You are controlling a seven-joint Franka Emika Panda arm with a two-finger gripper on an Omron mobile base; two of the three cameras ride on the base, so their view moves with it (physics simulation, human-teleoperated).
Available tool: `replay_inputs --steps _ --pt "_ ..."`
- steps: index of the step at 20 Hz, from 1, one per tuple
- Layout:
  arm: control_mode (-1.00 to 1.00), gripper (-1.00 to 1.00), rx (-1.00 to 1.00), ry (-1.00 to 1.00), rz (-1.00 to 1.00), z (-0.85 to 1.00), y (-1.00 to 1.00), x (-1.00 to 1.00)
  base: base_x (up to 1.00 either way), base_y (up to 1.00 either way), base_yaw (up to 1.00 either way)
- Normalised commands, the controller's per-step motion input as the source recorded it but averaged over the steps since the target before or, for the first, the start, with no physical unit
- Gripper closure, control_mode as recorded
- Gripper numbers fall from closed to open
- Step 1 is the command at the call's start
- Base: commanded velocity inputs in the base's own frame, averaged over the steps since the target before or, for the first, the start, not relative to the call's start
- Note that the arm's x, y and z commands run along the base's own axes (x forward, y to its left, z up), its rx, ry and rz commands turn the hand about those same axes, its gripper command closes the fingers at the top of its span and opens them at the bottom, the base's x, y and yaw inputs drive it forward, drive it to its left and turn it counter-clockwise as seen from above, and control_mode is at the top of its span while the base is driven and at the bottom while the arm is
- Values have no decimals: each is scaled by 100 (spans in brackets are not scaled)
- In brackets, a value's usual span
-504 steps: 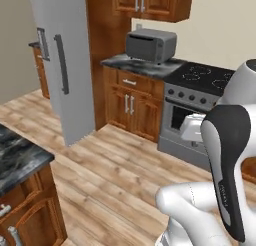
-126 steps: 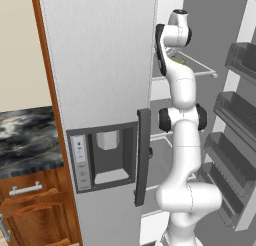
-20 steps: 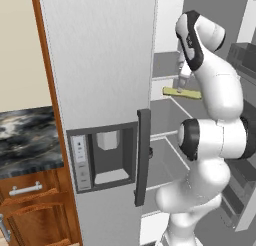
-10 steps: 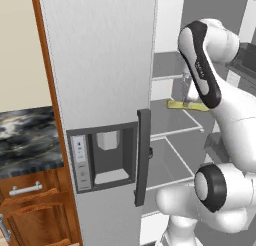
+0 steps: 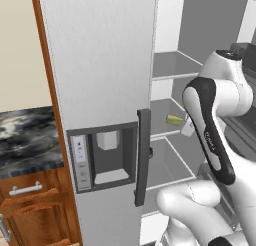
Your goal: Pick the egg and butter from the fridge and place them by the bowl for mixing.
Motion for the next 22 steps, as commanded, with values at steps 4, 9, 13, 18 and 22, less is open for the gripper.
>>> replay_inputs --steps 4,9,13,18,22 --pt "-100 100 -3 -34 -15 -7 4 -28 0 0 0" --pt "-100 100 -2 -7 -4 4 -1 -21 0 0 0" --pt "-100 100 0 12 -1 2 0 -14 0 0 0" --pt "-100 100 -1 1 0 0 0 -5 0 0 0" --pt "-100 100 0 0 0 0 0 0 0 0 0"
